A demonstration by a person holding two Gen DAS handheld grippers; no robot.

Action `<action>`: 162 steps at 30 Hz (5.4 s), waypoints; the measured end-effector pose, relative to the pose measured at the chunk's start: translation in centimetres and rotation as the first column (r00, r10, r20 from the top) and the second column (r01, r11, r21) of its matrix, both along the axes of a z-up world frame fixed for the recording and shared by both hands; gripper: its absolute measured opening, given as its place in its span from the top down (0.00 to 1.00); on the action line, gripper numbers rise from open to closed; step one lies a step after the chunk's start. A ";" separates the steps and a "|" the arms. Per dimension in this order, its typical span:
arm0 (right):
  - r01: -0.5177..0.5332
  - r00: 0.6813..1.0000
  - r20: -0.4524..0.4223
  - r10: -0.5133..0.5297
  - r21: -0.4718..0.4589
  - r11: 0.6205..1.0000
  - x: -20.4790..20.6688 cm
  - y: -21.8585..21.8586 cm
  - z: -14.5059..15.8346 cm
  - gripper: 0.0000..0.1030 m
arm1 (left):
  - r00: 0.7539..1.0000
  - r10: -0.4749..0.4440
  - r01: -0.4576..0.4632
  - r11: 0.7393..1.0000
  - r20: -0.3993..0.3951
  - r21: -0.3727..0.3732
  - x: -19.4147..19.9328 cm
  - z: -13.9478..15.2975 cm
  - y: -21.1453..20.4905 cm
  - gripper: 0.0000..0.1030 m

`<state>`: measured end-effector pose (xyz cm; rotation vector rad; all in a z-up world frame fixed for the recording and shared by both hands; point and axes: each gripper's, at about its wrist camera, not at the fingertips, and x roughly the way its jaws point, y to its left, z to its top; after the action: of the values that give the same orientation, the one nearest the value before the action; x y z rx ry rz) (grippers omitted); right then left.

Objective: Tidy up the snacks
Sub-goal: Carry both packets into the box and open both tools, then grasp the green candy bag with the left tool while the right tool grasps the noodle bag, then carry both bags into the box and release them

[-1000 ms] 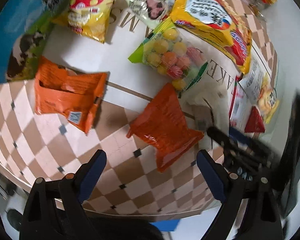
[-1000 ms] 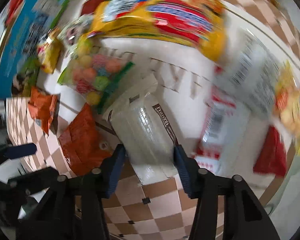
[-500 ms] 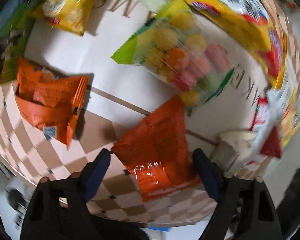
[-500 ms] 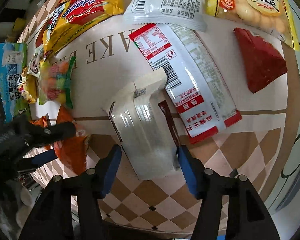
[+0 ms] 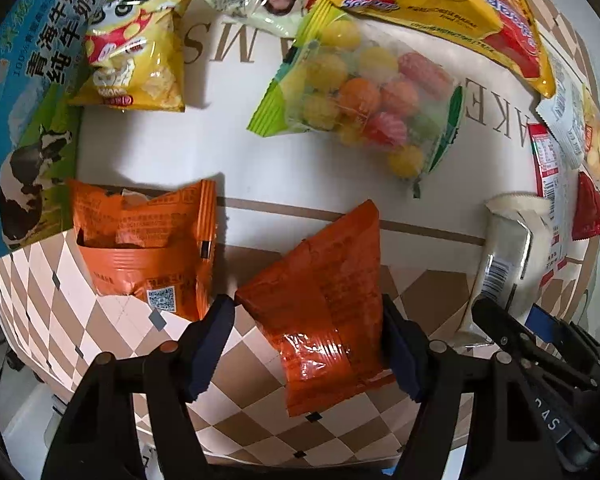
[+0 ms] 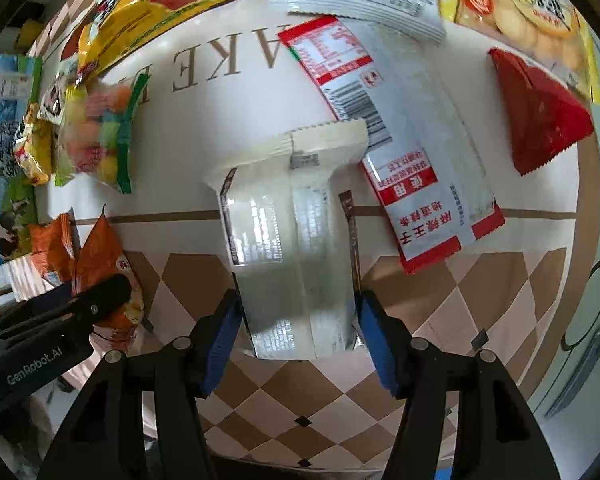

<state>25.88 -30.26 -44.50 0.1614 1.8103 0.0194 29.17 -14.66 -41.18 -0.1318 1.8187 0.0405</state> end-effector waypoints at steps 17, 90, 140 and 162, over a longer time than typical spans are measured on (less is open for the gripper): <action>-0.009 0.986 0.167 -0.008 0.102 0.995 -2.0 3.2 8.1 0.51 | 0.957 -0.073 0.091 0.994 0.281 -0.052 -1.9 12.9 1.3 0.55; -0.194 0.898 0.417 0.143 0.084 0.977 10.5 31.7 21.6 0.04 | 0.859 -0.073 0.076 0.997 0.506 0.015 7.1 22.7 28.9 0.10; -0.477 0.879 -0.046 0.475 -0.092 0.874 19.3 0.2 1.0 0.04 | 0.850 0.499 -0.526 0.812 -0.168 -0.253 7.1 -0.9 7.7 0.10; -0.304 0.951 0.015 0.309 -0.144 0.942 14.5 -1.0 -0.2 0.11 | 0.985 0.172 -0.168 0.981 0.031 -0.096 8.5 0.6 3.4 0.39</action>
<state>40.39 -31.24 -44.71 -0.2213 1.7767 0.1155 37.65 -11.26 -40.59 -0.3515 1.7663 0.0738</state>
